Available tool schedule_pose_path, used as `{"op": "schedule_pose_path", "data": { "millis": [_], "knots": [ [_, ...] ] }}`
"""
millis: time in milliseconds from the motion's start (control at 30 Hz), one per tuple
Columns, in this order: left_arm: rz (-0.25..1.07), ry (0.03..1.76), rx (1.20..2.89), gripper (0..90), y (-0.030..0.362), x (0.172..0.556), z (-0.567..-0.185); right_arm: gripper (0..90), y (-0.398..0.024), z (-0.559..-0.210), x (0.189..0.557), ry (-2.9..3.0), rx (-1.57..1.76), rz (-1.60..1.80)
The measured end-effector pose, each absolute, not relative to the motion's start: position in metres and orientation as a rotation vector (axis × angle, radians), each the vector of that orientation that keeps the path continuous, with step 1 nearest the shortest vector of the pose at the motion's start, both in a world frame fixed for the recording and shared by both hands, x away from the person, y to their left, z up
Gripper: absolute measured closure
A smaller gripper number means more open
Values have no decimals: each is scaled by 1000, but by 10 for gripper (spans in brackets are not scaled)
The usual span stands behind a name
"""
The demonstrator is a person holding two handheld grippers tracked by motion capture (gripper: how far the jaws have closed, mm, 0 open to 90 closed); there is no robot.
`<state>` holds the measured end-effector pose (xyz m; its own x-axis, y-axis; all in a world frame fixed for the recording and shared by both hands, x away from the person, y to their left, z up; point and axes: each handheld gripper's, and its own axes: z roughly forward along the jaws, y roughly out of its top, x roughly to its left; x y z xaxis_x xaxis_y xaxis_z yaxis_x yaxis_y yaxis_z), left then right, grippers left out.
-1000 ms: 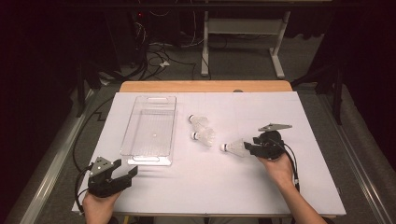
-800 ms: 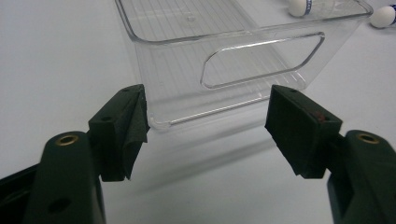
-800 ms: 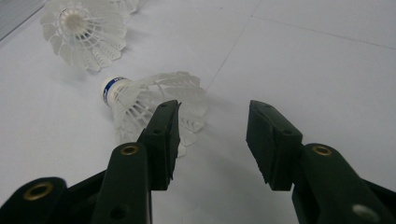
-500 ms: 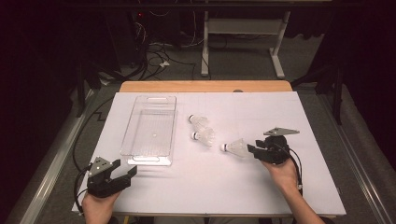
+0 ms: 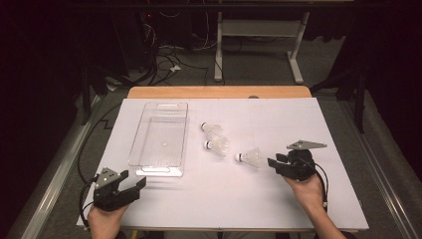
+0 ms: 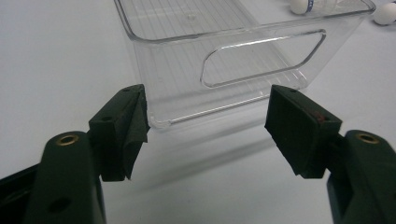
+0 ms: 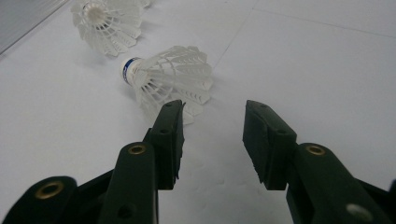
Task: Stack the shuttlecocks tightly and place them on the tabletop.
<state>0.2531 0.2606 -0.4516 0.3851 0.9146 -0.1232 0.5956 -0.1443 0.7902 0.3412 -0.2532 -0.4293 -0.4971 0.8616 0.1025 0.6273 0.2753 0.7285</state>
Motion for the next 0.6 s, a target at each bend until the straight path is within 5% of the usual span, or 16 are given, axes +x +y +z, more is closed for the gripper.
{"op": "schedule_pose_path", "data": {
  "millis": [600],
  "knots": [
    [505,1312,1849,308,260,254,-452,576,-240,-429,326,2292,1307,1109]
  ]
}}
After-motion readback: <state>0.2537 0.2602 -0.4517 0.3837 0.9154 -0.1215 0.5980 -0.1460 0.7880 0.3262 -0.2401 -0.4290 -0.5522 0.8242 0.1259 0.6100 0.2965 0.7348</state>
